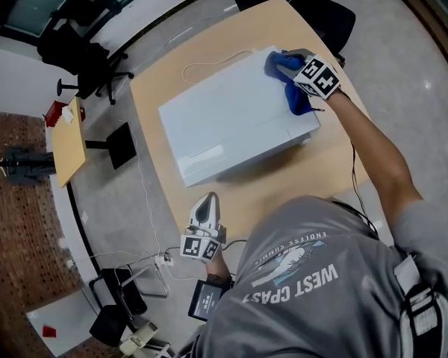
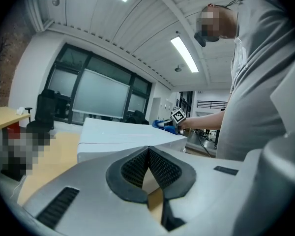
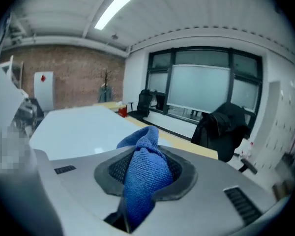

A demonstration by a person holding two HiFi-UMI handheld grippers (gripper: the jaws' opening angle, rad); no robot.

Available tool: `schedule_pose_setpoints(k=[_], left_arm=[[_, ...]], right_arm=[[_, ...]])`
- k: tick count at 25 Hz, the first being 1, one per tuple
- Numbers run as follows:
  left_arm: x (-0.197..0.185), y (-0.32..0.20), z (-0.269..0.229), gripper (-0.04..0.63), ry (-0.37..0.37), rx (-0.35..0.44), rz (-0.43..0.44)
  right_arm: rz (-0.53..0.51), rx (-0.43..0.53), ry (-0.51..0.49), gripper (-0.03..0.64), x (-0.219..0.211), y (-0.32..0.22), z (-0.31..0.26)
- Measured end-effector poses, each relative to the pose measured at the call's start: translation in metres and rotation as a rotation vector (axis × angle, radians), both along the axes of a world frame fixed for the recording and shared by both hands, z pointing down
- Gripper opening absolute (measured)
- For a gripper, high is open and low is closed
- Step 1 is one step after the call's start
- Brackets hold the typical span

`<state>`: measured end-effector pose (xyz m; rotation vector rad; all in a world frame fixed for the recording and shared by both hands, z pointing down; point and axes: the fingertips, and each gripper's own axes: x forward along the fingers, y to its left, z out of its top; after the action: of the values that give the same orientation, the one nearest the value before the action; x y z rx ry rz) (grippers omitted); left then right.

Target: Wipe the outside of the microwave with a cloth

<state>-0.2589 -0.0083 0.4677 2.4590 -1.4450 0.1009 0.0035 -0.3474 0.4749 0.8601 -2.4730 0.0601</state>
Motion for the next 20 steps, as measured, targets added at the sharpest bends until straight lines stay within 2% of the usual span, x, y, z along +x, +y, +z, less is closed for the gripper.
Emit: schedule_pose_setpoints(k=[5, 7, 10, 20], left_arm=[[0.042, -0.005, -0.001, 0.023, -0.024, -0.016, -0.002], [0.056, -0.005, -0.002, 0.023, -0.030, -0.017, -0.010], [0.072, -0.004, 0.000, 0.023, -0.040, -0.022, -0.029], [0.084, 0.011, -0.002, 0.023, -0.061, -0.064, -0.106]], right_arm=[[0.195, -0.229, -0.580, 0.084, 0.039, -0.012, 0.009], [0.225, -0.269, -0.732, 0.084, 0.045, -0.011, 0.014], [0.214, -0.253, -0.814, 0.083, 0.049, -0.012, 0.017], [0.170, -0.283, -0.896, 0.083, 0.050, -0.012, 0.018]])
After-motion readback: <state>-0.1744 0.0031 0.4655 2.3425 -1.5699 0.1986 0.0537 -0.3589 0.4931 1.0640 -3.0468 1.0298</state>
